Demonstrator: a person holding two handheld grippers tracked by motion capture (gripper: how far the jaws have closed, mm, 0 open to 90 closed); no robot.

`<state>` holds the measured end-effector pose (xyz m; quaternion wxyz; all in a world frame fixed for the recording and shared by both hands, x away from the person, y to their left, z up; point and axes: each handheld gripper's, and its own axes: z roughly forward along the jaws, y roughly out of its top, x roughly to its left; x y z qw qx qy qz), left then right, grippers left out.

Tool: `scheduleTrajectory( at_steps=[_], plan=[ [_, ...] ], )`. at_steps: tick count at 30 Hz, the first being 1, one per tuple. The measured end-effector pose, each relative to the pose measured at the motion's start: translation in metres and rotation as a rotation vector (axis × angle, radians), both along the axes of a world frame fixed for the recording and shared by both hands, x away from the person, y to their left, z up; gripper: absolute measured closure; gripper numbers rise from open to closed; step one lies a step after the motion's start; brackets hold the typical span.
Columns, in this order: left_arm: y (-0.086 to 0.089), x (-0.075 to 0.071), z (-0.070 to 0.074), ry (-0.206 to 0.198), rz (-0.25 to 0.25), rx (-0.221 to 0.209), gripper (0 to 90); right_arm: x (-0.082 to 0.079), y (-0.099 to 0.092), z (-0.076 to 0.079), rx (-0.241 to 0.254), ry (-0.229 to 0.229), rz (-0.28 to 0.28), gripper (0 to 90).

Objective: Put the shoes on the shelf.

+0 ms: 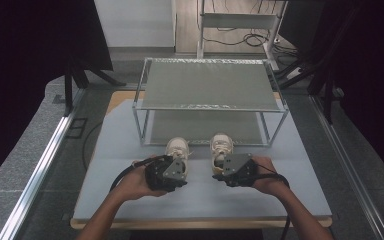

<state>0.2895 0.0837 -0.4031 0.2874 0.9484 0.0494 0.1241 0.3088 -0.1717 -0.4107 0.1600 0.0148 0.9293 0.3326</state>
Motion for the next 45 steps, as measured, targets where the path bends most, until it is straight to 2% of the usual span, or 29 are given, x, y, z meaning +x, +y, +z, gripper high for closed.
scheduleTrajectory(
  at_steps=[1,4,6,11,15,19,26,33,41,42,43,45],
  plan=[
    [-0.005,0.010,0.003,-0.012,0.004,0.000,68.0,0.003,0.002,0.001,-0.011,-0.010,0.001,69.1],
    [-0.010,0.025,0.006,-0.018,0.018,-0.007,67.9,0.012,0.007,0.003,-0.017,-0.018,0.004,69.1],
    [-0.013,0.035,0.009,-0.041,0.021,-0.004,68.0,0.019,0.009,0.004,-0.013,-0.021,0.019,69.1],
    [-0.015,0.053,0.011,-0.053,0.050,-0.037,68.0,0.035,0.016,0.003,-0.019,-0.021,0.027,69.1],
    [-0.020,0.064,0.009,-0.061,0.040,-0.027,68.0,0.045,0.020,0.002,-0.031,-0.024,0.024,69.1],
    [-0.025,0.072,0.006,-0.048,0.028,-0.005,67.9,0.054,0.022,0.000,-0.011,-0.023,0.021,69.1],
    [-0.035,0.088,0.001,-0.032,0.009,0.009,67.9,0.071,0.023,-0.006,-0.033,-0.026,0.007,69.0],
    [-0.041,0.106,-0.007,-0.010,0.013,-0.004,67.9,0.086,0.024,-0.010,-0.032,-0.034,-0.021,69.0],
    [-0.044,0.122,-0.023,0.024,0.024,-0.027,67.3,0.104,0.029,-0.027,-0.041,-0.018,-0.037,68.6],
    [-0.044,0.122,-0.026,0.052,0.048,-0.036,67.0,0.106,0.030,-0.029,-0.047,-0.021,-0.038,68.3],
    [-0.044,0.124,-0.028,0.061,0.054,-0.043,66.3,0.106,0.031,-0.031,-0.050,-0.004,-0.050,68.3],
    [-0.043,0.126,-0.032,0.080,0.064,-0.049,63.7,0.110,0.032,-0.035,-0.068,-0.005,-0.048,68.0]
  ],
)
